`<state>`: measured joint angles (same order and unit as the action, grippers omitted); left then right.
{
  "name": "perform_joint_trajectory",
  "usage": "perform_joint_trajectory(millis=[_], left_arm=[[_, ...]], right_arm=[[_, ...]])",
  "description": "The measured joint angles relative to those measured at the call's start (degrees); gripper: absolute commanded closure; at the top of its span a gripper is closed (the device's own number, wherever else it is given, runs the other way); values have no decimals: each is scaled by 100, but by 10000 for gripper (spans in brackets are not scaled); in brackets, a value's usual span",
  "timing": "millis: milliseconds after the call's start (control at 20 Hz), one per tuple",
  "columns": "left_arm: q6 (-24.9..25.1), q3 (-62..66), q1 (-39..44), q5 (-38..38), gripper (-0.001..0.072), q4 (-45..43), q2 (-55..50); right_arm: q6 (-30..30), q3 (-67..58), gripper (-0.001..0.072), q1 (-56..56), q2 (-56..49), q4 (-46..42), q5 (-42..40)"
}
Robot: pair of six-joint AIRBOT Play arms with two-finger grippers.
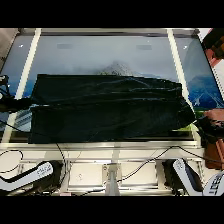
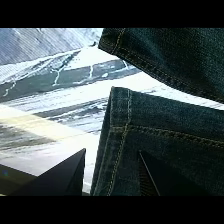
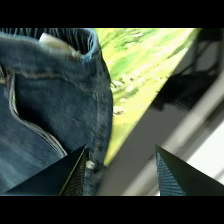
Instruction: Fold the clothes and pants, and hang the long-sleeved shirts on hangers.
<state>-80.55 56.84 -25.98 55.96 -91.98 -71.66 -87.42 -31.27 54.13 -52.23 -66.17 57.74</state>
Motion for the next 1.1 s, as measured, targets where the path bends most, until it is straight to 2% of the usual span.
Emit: perform_joint_trajectory(millis=[350,600,650,700,800,850,950,1000,1050,1100], left_arm=[[0,-44,0,-79,337,17,0],[2,-46,0,-90,337,17,0],[2,-46,0,-90,337,17,0],[2,-46,0,-90,337,42,0],[2,-46,0,-90,337,149,0],[2,-46,0,-90,336,229,0],[2,-46,0,-57,334,426,0],[2,-46,0,0,276,553,2],[4,-46,0,72,183,664,13],[2,-46,-2,157,152,763,22]], right_arm=[[2081,20,248,466,-1287,1397,-59],[3171,20,262,511,-2050,2306,-11],[3407,20,291,516,-2168,2535,-13],[3670,20,354,516,-2269,2787,-33],[4140,33,622,516,-2389,3171,-129],[4336,35,659,516,-2426,3397,-155],[4612,31,659,511,-2455,3786,0],[4734,31,659,511,-2461,3901,122],[4863,31,659,511,-2465,4046,304],[4962,31,659,511,-2472,4100,415]])
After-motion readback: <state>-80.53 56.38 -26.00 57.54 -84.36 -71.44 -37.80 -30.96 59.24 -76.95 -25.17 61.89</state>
